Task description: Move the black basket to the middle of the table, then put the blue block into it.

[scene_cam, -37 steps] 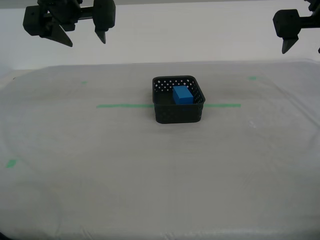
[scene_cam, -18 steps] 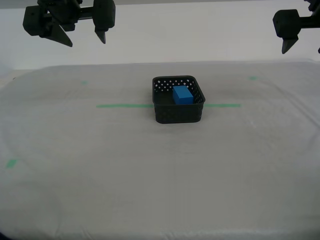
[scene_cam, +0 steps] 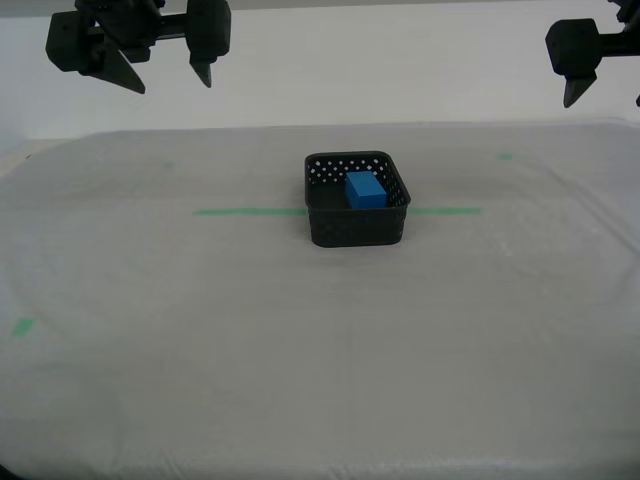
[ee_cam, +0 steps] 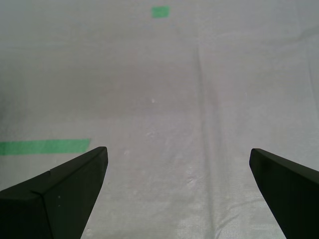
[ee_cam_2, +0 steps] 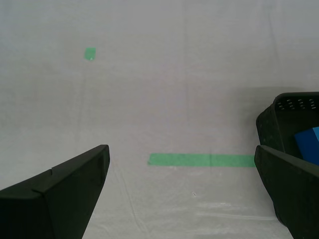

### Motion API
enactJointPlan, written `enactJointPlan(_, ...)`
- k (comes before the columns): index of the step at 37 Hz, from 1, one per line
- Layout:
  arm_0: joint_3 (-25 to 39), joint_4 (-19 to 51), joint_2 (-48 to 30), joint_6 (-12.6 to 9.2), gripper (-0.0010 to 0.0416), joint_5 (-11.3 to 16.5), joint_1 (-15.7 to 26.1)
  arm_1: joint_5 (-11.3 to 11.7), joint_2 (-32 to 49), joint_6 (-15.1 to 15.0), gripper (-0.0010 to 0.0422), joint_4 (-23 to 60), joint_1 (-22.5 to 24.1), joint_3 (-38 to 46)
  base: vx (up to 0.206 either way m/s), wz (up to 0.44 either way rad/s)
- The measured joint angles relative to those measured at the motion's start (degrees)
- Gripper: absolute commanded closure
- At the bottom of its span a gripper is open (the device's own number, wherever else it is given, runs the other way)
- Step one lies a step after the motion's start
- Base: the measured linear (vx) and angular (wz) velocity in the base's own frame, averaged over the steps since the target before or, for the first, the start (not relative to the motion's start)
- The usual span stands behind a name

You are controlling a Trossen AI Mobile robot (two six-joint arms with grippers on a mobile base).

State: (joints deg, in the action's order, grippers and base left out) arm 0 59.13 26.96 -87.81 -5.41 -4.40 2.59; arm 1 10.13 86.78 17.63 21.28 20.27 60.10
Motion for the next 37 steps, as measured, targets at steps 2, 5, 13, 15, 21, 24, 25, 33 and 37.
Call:
enactJointPlan(2, 0.0, 0.0, 0.0, 0.0, 0.0007, 0.0, 0.0, 0.0, 0.0, 0.0, 0.0012, 0.0, 0.0, 0.0, 0.0, 0.0)
enactJointPlan(5, 0.0, 0.0, 0.0, 0.0, 0.0007, 0.0, 0.0, 0.0, 0.0, 0.0, 0.0012, 0.0, 0.0, 0.0, 0.0, 0.0)
enactJointPlan(13, 0.0, 0.0, 0.0, 0.0, 0.0007, 0.0, 0.0, 0.0, 0.0, 0.0, 0.0012, 0.0, 0.0, 0.0, 0.0, 0.0)
enactJointPlan(15, 0.0, 0.0, 0.0, 0.0, 0.0007, 0.0, 0.1, 0.0, 0.0, 0.0, 0.0012, 0.0, 0.0, 0.0, 0.0, 0.0)
enactJointPlan(21, 0.0, 0.0, 0.0, 0.0, 0.0007, 0.0, 0.1, 0.0, 0.0, 0.0, 0.0012, 0.0, 0.0, 0.0, 0.0, 0.0)
enactJointPlan(24, 0.0, 0.0, 0.0, 0.0, 0.0007, 0.0, 0.0, 0.0, 0.0, 0.0, 0.0012, 0.0, 0.0, 0.0, 0.0, 0.0)
enactJointPlan(25, 0.0, 0.0, 0.0, 0.0, 0.0007, 0.0, 0.0, 0.0, 0.0, 0.0, 0.0012, 0.0, 0.0, 0.0, 0.0, 0.0)
enactJointPlan(33, 0.0, 0.0, 0.0, 0.0, 0.0007, 0.0, 0.0, 0.0, 0.0, 0.0, 0.0012, 0.0, 0.0, 0.0, 0.0, 0.0)
enactJointPlan(37, 0.0, 0.0, 0.0, 0.0, 0.0007, 0.0, 0.1, 0.0, 0.0, 0.0, 0.0012, 0.0, 0.0, 0.0, 0.0, 0.0)
